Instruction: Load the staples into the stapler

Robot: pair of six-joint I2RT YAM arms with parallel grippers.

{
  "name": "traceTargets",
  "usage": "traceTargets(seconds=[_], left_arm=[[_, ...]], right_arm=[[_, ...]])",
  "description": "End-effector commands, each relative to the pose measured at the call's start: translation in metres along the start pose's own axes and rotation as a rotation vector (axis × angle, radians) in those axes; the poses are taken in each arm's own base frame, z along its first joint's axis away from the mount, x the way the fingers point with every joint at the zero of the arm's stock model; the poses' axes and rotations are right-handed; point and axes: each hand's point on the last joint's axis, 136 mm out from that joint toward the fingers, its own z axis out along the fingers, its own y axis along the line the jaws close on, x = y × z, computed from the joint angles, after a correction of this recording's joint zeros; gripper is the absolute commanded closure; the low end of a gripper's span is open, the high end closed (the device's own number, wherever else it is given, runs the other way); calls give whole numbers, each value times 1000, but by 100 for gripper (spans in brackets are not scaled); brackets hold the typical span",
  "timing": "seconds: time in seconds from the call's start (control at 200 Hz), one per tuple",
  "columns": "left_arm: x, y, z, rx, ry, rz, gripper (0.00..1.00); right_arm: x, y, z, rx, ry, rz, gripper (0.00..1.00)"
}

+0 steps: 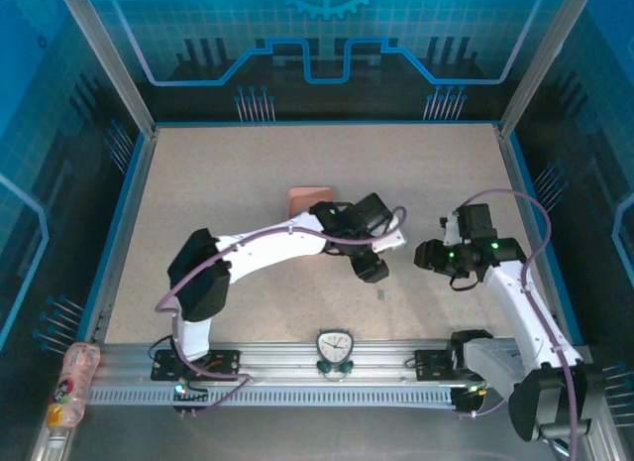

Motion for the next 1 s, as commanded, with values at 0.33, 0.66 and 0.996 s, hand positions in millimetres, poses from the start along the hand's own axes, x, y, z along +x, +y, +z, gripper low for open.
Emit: traceTargets(seconds=[0.33, 0.66, 0.996], left_arm=[[34, 83, -57, -87, -236, -584, 29], [68, 134, -82, -118, -363, -749, 29], [85, 151, -84, -119, -363, -775, 29]], right_arm=[[42, 33, 42, 158, 289, -172, 57], [61, 53, 72, 223, 406, -239, 57], [78, 61, 100, 252, 499, -253, 63]])
